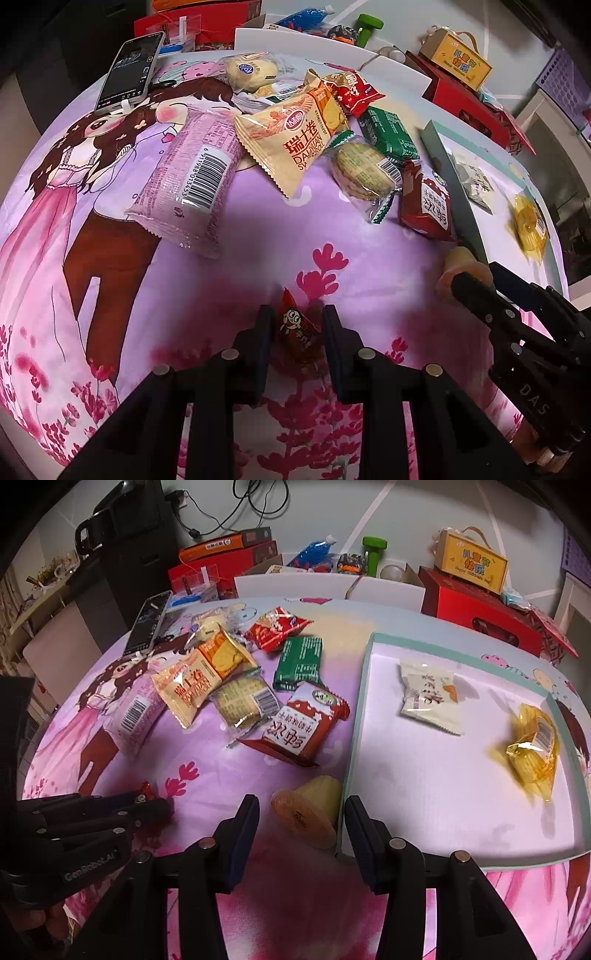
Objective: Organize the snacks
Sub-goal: 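Grasp the red candy with the left tool while the right tool grasps the jelly cup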
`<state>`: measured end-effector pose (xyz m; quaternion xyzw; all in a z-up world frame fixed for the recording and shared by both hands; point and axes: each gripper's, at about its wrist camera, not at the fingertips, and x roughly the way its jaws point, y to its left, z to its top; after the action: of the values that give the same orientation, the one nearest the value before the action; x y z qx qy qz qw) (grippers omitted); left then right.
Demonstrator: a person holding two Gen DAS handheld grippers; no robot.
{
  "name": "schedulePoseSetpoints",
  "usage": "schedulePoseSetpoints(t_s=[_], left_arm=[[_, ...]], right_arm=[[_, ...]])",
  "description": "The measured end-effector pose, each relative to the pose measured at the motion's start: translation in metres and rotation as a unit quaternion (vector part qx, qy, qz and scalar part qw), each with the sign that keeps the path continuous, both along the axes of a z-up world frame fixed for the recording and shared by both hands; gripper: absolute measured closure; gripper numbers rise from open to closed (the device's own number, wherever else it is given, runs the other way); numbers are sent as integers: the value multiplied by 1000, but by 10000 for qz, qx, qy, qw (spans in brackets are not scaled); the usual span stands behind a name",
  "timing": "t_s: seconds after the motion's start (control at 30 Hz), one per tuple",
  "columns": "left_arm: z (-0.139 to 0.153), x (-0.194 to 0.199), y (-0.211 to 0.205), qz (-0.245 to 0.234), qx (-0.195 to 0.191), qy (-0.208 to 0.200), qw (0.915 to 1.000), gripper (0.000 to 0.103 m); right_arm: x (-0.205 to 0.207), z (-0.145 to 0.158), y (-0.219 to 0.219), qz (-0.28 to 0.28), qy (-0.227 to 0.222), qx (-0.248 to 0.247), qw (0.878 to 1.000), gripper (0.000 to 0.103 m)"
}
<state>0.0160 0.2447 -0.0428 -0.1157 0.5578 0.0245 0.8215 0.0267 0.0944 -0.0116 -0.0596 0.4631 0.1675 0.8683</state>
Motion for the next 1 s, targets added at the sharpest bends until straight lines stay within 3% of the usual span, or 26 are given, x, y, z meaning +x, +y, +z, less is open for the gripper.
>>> schedulePoseSetpoints(t_s=[0.1, 0.5, 0.7, 1.0], left_arm=[[0, 0, 1, -1, 2, 2, 10000, 75], [0, 3, 0, -12, 31, 6, 10000, 74], [-1, 4, 0, -16, 35, 14, 10000, 74], [-2, 5, -1, -28, 55, 15, 10000, 74]], right_arm=[[-5, 9, 3, 133, -197, -2, 9997, 51], [-3, -5, 15, 276, -58, -153, 9995, 52], [-3, -4, 16, 452, 122, 279, 9985, 52], [2, -13, 23, 319, 19, -150, 9994, 51]])
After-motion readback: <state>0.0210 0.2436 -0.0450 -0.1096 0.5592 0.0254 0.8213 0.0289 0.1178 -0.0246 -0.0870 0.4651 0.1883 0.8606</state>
